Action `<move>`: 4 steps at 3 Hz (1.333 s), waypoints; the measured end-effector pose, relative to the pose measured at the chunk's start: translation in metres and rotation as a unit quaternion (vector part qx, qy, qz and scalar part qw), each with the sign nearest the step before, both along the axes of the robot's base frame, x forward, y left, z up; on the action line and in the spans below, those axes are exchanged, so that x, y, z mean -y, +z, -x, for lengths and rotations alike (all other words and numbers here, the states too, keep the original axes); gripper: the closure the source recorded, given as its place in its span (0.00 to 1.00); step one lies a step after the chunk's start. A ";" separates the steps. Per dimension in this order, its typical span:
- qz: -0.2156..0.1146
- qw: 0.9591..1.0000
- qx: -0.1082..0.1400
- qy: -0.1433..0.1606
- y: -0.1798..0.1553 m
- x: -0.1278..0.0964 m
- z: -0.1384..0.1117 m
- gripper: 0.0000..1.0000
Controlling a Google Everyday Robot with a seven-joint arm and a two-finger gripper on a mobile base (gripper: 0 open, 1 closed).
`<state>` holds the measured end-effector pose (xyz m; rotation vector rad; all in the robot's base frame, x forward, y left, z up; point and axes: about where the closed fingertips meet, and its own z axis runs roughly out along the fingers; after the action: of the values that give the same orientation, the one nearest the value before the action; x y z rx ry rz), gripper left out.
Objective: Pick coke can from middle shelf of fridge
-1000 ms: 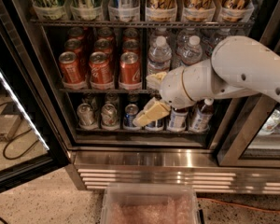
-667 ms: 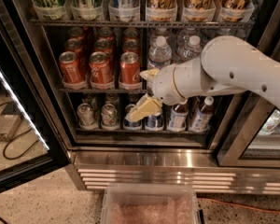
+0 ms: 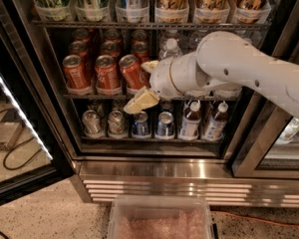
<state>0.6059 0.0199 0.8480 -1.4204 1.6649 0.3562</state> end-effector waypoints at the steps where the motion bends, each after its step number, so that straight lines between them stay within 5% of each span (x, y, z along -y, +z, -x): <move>1: 0.016 0.999 0.028 -0.016 0.009 0.004 -0.025 0.24; 2: 0.030 0.998 0.041 -0.036 0.012 0.019 -0.040 0.23; 3: 0.033 0.998 0.026 -0.053 -0.001 0.033 -0.044 0.23; 4: 0.015 0.998 -0.018 -0.056 -0.027 0.031 -0.031 0.28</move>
Offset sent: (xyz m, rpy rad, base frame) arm 0.0584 -0.0420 0.0163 -0.0922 -0.1159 -0.1252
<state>0.6369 -0.0114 0.8212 -1.3423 1.7769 0.2958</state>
